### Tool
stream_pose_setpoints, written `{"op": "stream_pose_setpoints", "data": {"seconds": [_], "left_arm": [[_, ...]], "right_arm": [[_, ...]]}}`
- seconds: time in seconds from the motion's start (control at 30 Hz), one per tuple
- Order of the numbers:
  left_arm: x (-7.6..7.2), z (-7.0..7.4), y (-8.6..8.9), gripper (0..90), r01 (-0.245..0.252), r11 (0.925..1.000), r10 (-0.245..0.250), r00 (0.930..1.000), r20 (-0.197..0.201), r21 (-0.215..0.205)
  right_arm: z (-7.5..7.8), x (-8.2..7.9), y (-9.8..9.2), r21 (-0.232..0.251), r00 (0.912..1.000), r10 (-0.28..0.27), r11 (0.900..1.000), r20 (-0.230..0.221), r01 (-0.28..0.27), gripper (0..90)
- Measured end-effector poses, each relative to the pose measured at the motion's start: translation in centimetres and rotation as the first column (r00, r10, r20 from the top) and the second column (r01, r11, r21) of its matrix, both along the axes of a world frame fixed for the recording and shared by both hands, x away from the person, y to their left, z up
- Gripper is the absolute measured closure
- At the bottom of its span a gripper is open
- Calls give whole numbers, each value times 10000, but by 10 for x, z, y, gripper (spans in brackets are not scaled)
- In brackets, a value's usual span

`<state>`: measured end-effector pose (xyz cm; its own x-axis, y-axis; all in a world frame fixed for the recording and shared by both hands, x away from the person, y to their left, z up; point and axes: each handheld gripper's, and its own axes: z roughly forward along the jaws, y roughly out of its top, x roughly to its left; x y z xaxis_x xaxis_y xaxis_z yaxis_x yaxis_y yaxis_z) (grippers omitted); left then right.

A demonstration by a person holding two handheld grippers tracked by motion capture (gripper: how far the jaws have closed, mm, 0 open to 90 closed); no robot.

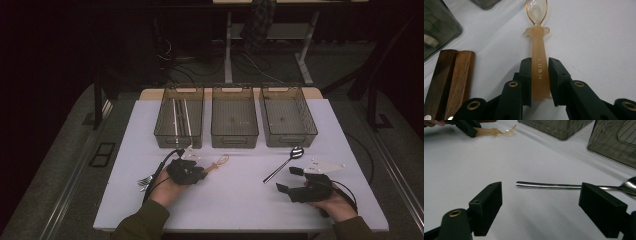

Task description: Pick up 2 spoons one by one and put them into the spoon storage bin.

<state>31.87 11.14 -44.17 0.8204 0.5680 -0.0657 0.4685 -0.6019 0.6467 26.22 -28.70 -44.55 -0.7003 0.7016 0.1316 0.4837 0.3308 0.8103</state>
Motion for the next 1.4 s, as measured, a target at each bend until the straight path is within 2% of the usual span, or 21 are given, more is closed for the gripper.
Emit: {"op": "stream_pose_setpoints", "data": {"seconds": [0.13, 0.53, 0.8, 0.93, 1.4], "left_arm": [[1, 1, 1, 728, -81, 9999, 80, 9999, -126, -118], [-1, 9, 5, 729, -118, 9990, 119, 9999, 32, -427], [-2, 18, 7, 729, -3, 9966, 19, 9998, 198, -824], [-1, 20, 9, 729, -31, 9937, 48, 9999, 150, -1119], [3, 38, 10, 728, 170, 9824, -100, 9992, 384, -1860]], "right_arm": [[0, 0, 0, 14, 10000, 17, 10000, 17, -18, 185], [0, 0, 0, 35, 10000, 35, 10000, 11, -35, 185], [1, 0, 0, 57, 10000, 35, 10000, 0, -35, 185], [0, 0, 0, 43, 10000, 43, 10000, 9, -43, 185], [0, 0, 1, 73, 10000, 67, 10000, 22, -67, 174]]}}
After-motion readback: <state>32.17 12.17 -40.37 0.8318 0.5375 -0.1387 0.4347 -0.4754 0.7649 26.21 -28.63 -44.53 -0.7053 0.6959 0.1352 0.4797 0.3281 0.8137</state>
